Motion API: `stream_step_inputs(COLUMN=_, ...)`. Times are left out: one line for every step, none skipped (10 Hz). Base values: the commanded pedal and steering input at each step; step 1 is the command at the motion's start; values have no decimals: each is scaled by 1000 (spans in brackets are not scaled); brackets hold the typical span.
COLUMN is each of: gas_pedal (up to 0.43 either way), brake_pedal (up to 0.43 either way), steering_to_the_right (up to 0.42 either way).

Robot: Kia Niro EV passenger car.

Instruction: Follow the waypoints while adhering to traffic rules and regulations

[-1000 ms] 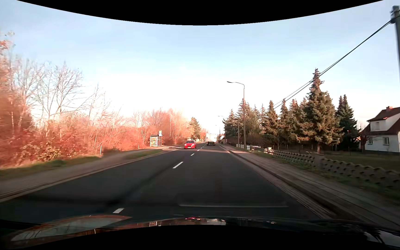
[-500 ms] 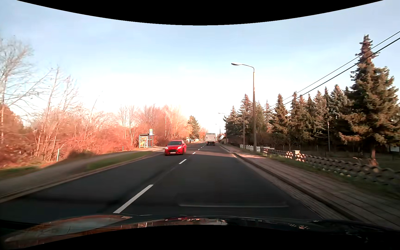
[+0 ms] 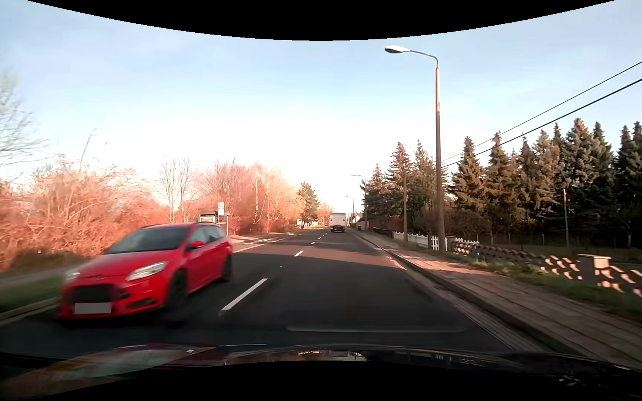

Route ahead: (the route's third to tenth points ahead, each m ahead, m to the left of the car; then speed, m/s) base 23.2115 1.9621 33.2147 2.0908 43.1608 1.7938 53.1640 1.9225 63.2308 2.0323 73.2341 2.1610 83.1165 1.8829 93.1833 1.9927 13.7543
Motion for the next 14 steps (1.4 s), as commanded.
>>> stream_step_inputs(gas_pedal=98, brake_pedal=0, steering_to_the_right=0)
stream_step_inputs(gas_pedal=110, brake_pedal=0, steering_to_the_right=0)
stream_step_inputs(gas_pedal=110, brake_pedal=0, steering_to_the_right=0)
stream_step_inputs(gas_pedal=110, brake_pedal=0, steering_to_the_right=0)
stream_step_inputs(gas_pedal=110, brake_pedal=0, steering_to_the_right=-1)
stream_step_inputs(gas_pedal=110, brake_pedal=0, steering_to_the_right=0)
stream_step_inputs(gas_pedal=110, brake_pedal=0, steering_to_the_right=0)
stream_step_inputs(gas_pedal=110, brake_pedal=0, steering_to_the_right=-1)
stream_step_inputs(gas_pedal=110, brake_pedal=0, steering_to_the_right=-2)
stream_step_inputs(gas_pedal=110, brake_pedal=0, steering_to_the_right=-2)
stream_step_inputs(gas_pedal=110, brake_pedal=0, steering_to_the_right=-2)
stream_step_inputs(gas_pedal=118, brake_pedal=0, steering_to_the_right=-2)
stream_step_inputs(gas_pedal=118, brake_pedal=0, steering_to_the_right=-2)
stream_step_inputs(gas_pedal=118, brake_pedal=0, steering_to_the_right=-2)
